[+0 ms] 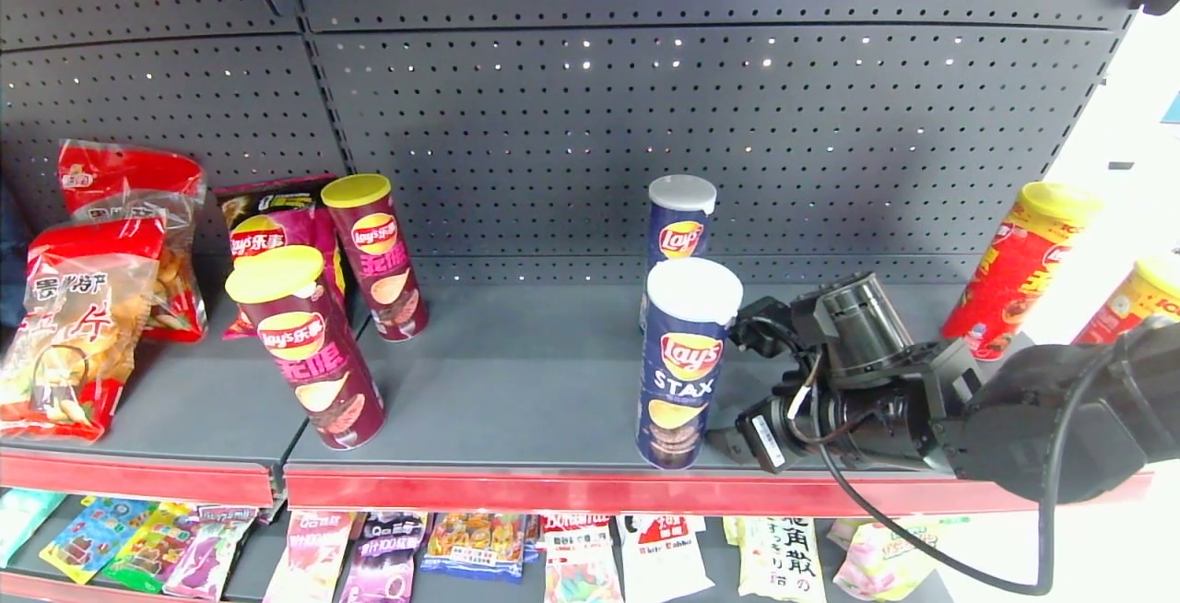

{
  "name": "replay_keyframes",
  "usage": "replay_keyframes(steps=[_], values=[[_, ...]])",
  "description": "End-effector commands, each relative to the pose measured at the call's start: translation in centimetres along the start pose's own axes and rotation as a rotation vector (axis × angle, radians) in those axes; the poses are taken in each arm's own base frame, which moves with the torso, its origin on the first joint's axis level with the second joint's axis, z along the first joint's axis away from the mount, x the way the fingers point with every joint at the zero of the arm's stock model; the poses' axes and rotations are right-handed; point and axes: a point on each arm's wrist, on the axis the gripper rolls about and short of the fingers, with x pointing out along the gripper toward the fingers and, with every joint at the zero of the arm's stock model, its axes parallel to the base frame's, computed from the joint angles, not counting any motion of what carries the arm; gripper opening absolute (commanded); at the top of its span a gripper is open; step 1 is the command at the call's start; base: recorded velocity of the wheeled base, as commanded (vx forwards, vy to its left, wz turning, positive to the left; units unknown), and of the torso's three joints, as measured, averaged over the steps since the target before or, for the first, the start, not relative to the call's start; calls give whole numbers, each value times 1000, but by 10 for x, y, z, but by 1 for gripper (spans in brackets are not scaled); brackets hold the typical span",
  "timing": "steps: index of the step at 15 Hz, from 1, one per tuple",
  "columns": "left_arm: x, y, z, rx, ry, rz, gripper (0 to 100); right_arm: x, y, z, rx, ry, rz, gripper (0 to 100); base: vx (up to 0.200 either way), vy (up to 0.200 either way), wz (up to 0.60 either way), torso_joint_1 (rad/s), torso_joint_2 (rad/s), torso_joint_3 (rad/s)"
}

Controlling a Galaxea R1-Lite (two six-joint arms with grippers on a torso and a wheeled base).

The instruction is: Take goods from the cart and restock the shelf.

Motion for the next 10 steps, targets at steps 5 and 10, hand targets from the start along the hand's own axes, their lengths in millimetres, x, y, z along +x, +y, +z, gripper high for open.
replay_keyframes(steps=[5,10], values=[[0,0,0,-1,1,2,100,0,1,0,-5,-2,3,100,0,0,0,0,0,0],[0,0,0,-1,-1,0,100,-1,6,2,-14,-9,14,100,0,0,0,0,0,0]])
